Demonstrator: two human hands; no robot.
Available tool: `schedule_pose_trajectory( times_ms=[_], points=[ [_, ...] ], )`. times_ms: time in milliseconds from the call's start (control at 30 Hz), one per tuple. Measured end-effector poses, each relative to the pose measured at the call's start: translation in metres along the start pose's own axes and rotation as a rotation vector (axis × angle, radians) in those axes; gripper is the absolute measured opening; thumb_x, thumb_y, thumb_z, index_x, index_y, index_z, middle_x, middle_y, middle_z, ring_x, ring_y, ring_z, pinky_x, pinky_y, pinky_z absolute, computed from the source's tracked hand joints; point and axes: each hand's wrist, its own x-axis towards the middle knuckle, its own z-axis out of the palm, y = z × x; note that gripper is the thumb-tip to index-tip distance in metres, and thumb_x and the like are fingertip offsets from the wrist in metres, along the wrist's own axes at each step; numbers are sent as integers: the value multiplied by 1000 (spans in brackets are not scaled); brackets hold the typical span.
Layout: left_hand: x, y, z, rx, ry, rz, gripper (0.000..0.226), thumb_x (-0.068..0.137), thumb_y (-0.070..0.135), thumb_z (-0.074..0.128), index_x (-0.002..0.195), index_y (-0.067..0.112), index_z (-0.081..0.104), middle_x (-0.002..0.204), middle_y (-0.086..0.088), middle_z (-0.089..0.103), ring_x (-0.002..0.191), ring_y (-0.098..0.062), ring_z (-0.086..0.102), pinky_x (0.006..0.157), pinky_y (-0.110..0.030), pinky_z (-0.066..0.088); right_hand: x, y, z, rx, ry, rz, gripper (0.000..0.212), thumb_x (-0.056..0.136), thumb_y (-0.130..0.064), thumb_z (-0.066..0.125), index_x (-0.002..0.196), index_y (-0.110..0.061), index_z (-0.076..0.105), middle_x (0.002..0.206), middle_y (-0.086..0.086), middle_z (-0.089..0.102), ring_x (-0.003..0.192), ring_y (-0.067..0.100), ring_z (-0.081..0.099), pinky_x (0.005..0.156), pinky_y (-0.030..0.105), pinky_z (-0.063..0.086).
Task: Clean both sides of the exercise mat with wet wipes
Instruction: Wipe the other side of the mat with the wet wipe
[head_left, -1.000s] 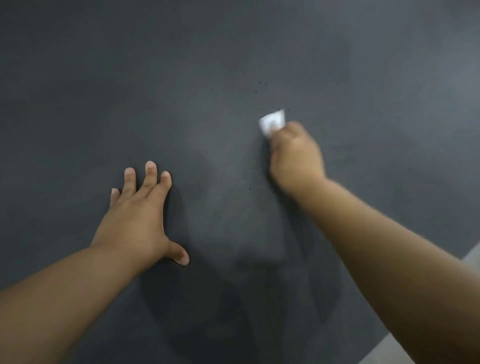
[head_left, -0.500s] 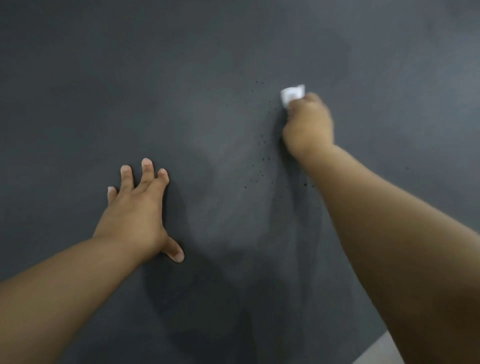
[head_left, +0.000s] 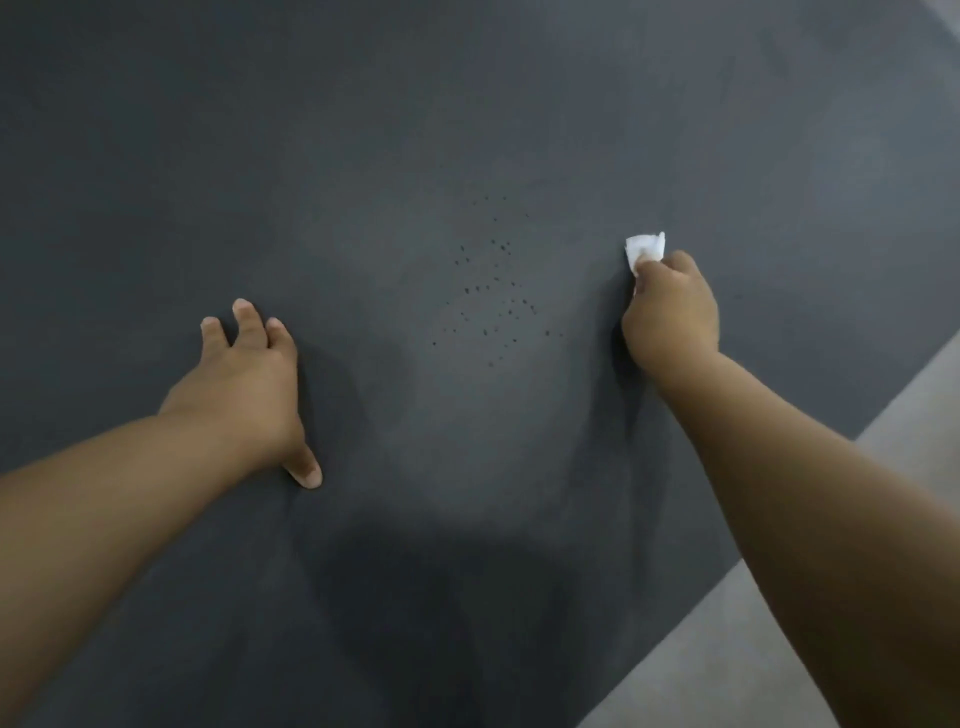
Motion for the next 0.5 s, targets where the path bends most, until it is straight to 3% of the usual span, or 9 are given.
schedule_pose_trajectory(
  times_ms=[133,200,267,300,367,433,500],
  points=[
    [-2,20,0,-7,9,15,128,61,35,86,149,6,-3,153,-15,-23,143,-34,-15,115,-45,19,-83,-11,13,133,-32,-441,33,75,0,51,106,2,62,79,12,52,59,29,49,52,24,27],
    [-4,37,0,-31,28,100,119,69,42,79,150,14,-3,154,-9,-23,144,-31,-14,115,-45,17,-116,-10,9,172,-106,-657,34,74,-6,54,105,-1,66,75,8,55,55,26,48,50,21,26],
    [-8,62,-2,-58,63,201,112,72,55,71,151,24,-3,155,0,-23,145,-26,-13,115,-43,14,-116,6,6,134,-123,-756,32,76,-10,53,103,-3,68,72,7,55,54,25,48,48,23,25],
    [-9,75,-3,-65,83,243,112,72,59,70,151,27,-3,156,2,-22,145,-25,-12,116,-42,13,-104,18,3,107,-100,-722,31,79,-12,49,102,-3,68,72,9,55,55,27,50,47,24,27],
    [-9,104,-5,-72,108,299,116,69,61,71,150,28,-5,156,4,-21,145,-23,-12,116,-42,11,-73,55,-2,84,-19,-445,28,83,-10,46,101,-2,65,78,15,54,62,34,53,49,30,36],
    [-6,131,-8,-66,109,322,123,63,62,74,150,29,-7,156,4,-20,145,-24,-13,116,-45,13,-45,101,-8,30,45,-90,21,85,-4,47,99,1,61,85,17,49,71,37,50,55,32,32],
    [-2,156,-11,-51,101,341,129,58,62,77,150,29,-7,157,5,-19,145,-25,-12,116,-49,15,-40,130,-11,39,70,83,17,87,-2,45,94,4,60,85,16,46,73,36,48,58,30,29]
  ],
)
